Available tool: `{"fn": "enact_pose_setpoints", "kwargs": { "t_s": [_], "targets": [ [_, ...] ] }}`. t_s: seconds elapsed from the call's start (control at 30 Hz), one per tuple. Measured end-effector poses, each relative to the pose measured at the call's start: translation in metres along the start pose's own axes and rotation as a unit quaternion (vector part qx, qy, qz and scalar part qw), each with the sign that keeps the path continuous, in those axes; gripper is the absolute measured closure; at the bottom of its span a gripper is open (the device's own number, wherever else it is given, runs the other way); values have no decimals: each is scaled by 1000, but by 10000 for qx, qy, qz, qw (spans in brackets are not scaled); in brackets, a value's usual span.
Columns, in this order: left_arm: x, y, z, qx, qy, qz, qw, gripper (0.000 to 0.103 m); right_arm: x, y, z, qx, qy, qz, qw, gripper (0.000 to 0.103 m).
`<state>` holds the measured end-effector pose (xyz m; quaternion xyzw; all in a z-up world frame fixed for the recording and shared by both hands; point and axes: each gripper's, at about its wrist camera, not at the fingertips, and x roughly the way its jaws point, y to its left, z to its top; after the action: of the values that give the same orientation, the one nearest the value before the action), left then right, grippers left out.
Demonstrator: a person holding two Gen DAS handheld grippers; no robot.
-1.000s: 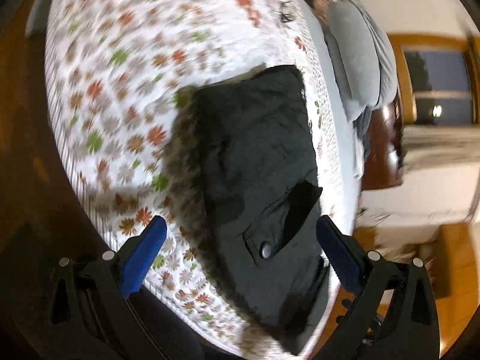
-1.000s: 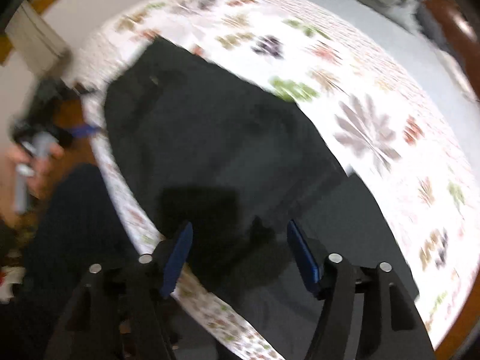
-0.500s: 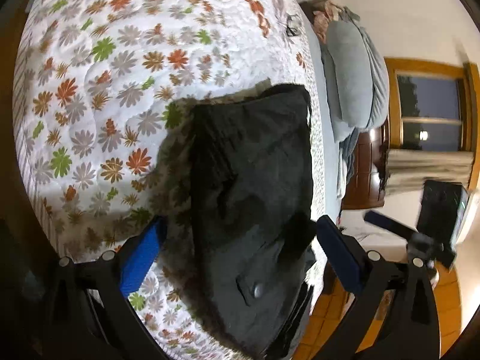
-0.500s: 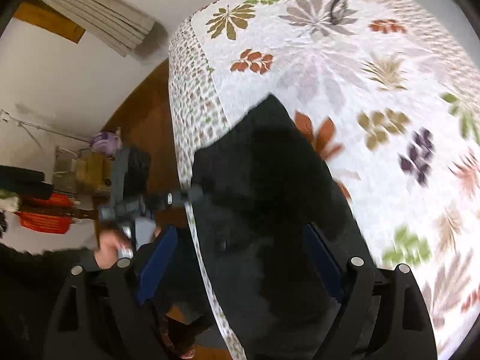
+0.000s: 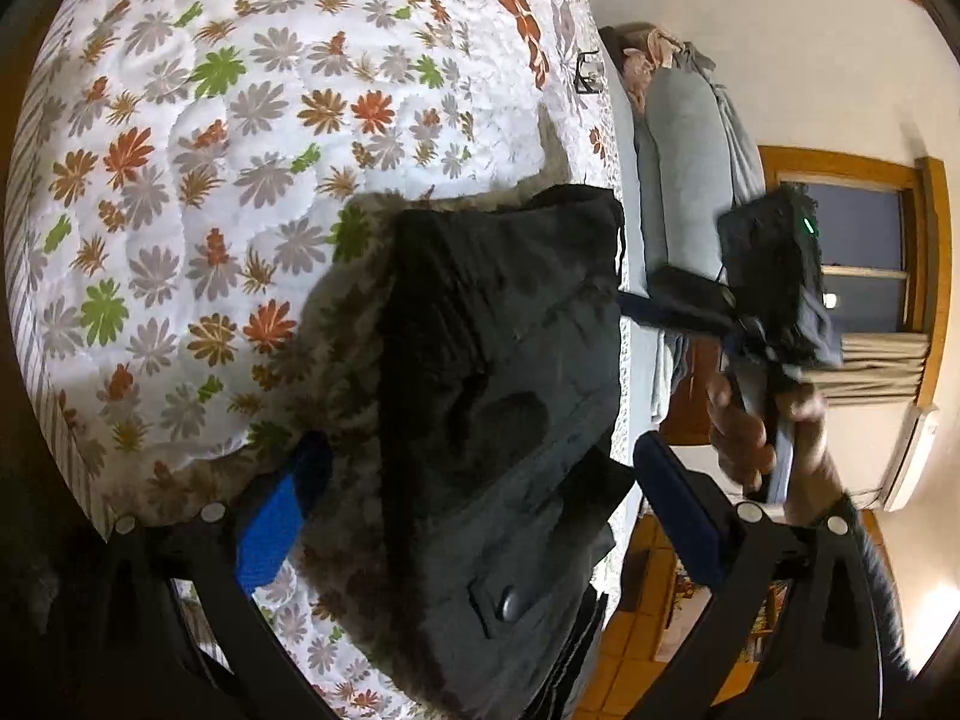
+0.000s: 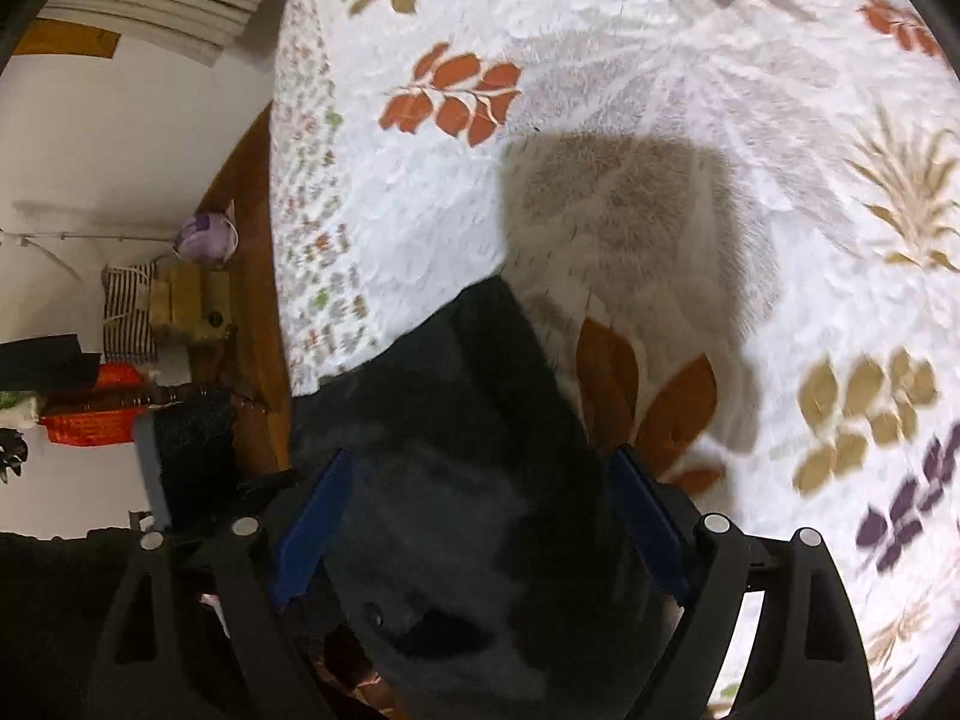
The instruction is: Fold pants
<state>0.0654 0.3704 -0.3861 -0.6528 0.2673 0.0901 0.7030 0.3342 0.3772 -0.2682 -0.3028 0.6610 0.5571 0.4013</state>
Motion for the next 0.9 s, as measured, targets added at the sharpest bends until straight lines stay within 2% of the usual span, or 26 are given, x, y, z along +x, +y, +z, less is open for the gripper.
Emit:
{"fn": "enact_pose_setpoints", "kwargs": {
  "t_s": [0.2,0.33,0.4,0.43,0.47,0.5,0.53,0.6,0.63,0.7,0.73,0.9],
  "targets": [
    [4,-1,-2,12,-27,42,10000,3,26,-3,25,-89,255,158,9995,15],
    [2,0,-1,-15,-18,-2,10000,3,37,3,26,-185,470,68,9987,14],
    [0,0,0,-29,8,1,10000,4,34,4,24,-135,498,124,9986,27],
    [0,0,0,-23,-2,15,10000,6,32,5,22,-123,510,123,9985,38],
    [-2,0,0,-29,-24,56,10000,11,29,7,19,-131,506,91,9986,47],
    [-3,0,-1,-41,-43,73,10000,14,25,9,16,-131,506,60,9986,52],
    [-5,1,-1,-60,-74,109,9999,22,19,10,12,-131,494,45,9987,61],
    [-7,1,-1,-46,-100,111,9999,38,8,15,4,-117,386,-2,9992,68],
    [-6,-1,-1,17,-50,19,10000,59,1,18,0,-110,327,-25,9994,73],
    [-6,-7,-2,200,-25,42,9998,62,-8,24,-6,-116,249,-76,9996,76],
    [-6,-11,-3,317,-5,-10,9995,71,-14,28,-10,-125,205,-120,9996,77],
    [-13,-25,-6,530,-71,-115,9985,80,-38,41,-26,-127,24,-284,9995,80]
  ]
}}
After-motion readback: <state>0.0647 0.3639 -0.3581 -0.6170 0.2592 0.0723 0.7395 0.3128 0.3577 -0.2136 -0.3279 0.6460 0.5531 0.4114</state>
